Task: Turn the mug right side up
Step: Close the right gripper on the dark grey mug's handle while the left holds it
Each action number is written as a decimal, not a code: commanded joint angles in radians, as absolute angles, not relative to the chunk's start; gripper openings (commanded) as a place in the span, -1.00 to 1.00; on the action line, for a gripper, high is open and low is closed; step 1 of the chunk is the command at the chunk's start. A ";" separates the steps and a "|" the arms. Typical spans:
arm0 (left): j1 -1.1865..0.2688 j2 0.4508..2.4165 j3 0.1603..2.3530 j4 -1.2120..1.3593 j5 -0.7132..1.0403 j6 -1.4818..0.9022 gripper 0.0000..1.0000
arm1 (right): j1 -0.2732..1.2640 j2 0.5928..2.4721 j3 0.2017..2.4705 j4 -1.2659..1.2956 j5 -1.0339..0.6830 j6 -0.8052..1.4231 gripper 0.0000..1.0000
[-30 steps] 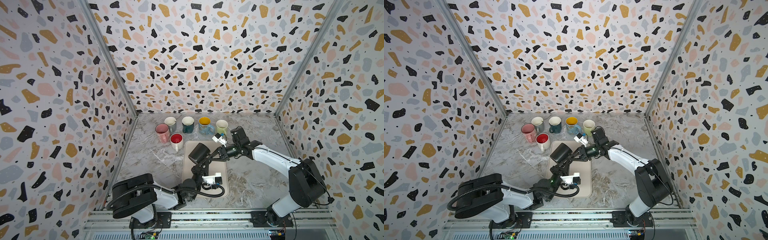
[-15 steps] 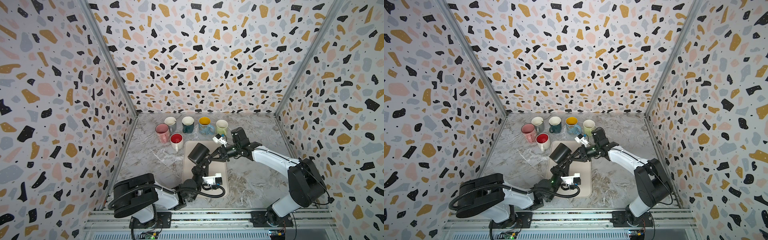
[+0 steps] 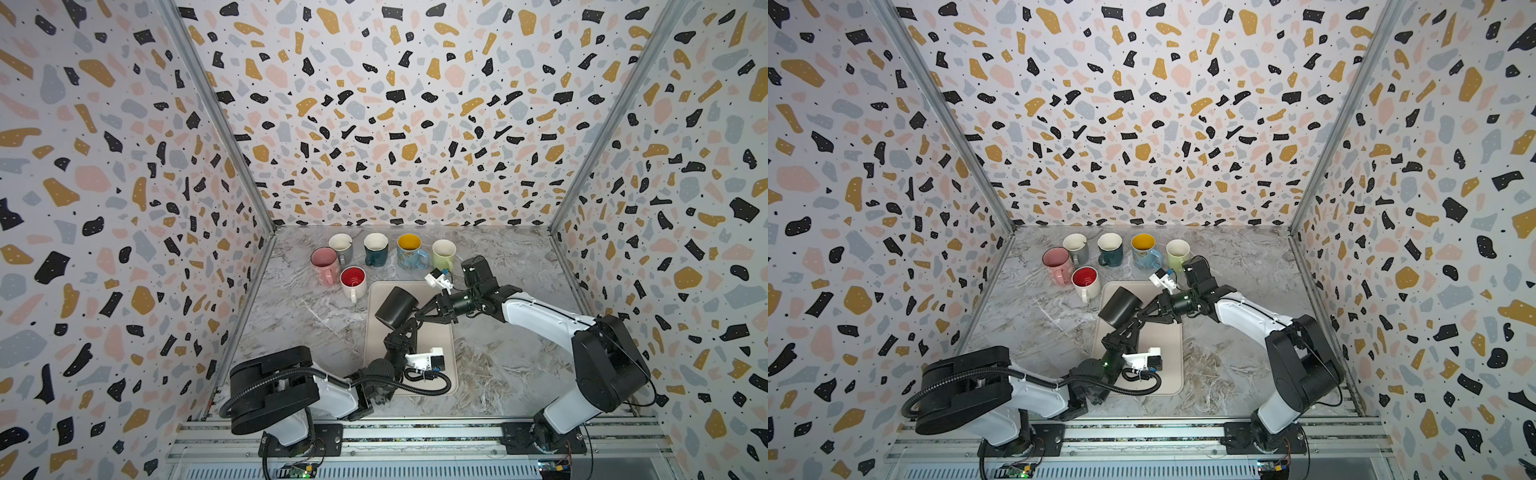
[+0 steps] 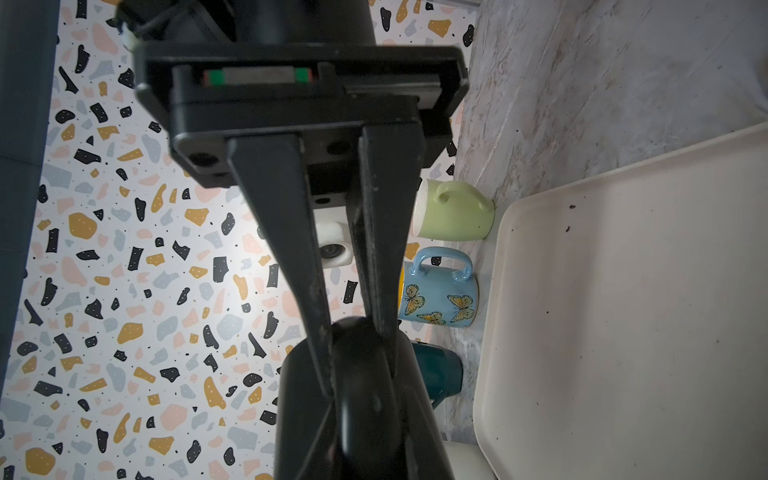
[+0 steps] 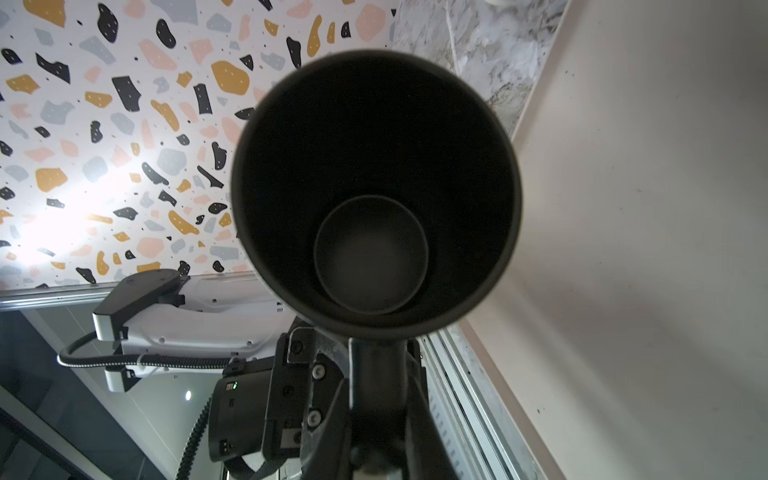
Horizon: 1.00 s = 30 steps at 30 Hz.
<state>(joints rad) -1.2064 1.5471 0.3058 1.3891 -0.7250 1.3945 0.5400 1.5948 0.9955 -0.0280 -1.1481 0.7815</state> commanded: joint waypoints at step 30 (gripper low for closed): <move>-1.231 1.554 0.383 1.846 -0.765 1.462 -0.38 | 0.572 1.543 0.943 0.089 -1.091 0.812 -1.00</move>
<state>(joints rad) -1.2190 1.5692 0.3267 1.3884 -0.7807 1.4483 0.5537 1.5745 0.9562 0.0738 -1.1091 0.8223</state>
